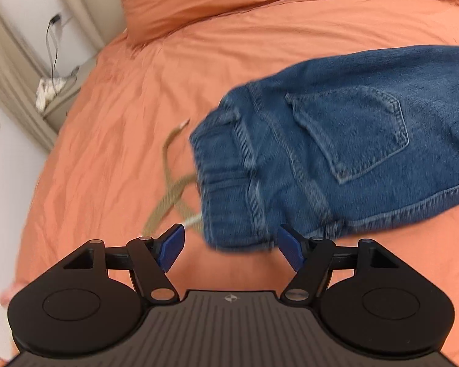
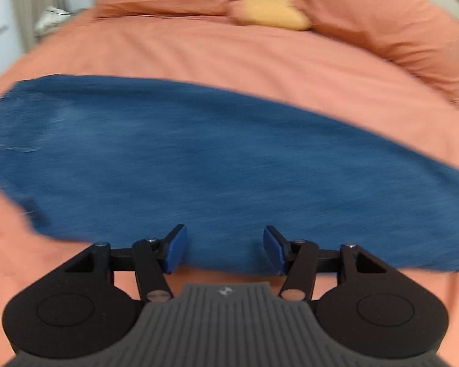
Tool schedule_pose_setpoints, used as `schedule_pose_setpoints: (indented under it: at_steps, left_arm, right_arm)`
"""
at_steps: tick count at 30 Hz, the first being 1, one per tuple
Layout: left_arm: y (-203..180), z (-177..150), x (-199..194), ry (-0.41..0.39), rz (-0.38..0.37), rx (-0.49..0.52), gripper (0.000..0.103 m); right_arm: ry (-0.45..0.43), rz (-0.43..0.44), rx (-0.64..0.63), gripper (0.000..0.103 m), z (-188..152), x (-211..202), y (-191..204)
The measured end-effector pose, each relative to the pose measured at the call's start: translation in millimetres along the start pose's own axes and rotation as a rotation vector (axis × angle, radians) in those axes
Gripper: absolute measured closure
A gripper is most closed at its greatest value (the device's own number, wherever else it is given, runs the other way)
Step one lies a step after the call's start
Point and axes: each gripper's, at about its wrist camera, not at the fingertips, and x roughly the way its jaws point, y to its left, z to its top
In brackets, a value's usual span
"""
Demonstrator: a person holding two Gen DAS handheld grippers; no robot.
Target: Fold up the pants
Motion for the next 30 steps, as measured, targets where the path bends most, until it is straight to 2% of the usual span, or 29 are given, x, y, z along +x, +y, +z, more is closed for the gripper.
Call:
schedule_pose_setpoints:
  at_steps: [5,12,15,17,18,19,20,25,29,30]
  left_arm:
    - [9,-17,8,0.031,-0.052,-0.087,0.02]
    - [0,-20,5,-0.008,-0.027,0.017,0.02]
    - [-4,-13,7,-0.027,-0.03,0.053,0.02]
    - [-3,-8,9,-0.035,-0.047,0.033,0.02]
    - [-2,-5,11,-0.035,-0.058,0.014,0.024]
    - [0,-2,12,-0.034,-0.064,-0.007,0.027]
    - [2,1,12,-0.031,-0.071,-0.026,0.032]
    - [0,13,15,-0.027,-0.079,-0.024,0.048]
    - [-10,17,36,0.041,-0.049,0.025,0.067]
    - [-13,16,42,0.061,-0.041,0.04,0.068]
  right_arm:
    - [0.004,0.146,-0.031,0.059,-18,6,73]
    - [0.01,0.274,-0.106,0.061,-8,24,142]
    - [0.012,0.263,-0.164,0.06,3,38,165]
    - [0.017,0.24,-0.165,0.06,11,51,172]
    - [0.035,0.243,-0.137,0.061,14,59,173]
    - [0.055,0.256,-0.105,0.08,16,63,171]
    - [0.063,0.281,-0.083,0.091,17,64,171]
    - [0.009,0.27,-0.181,0.093,10,32,181]
    - [0.033,0.257,-0.195,0.093,-13,29,188]
    - [0.044,0.25,-0.19,0.093,-20,35,190]
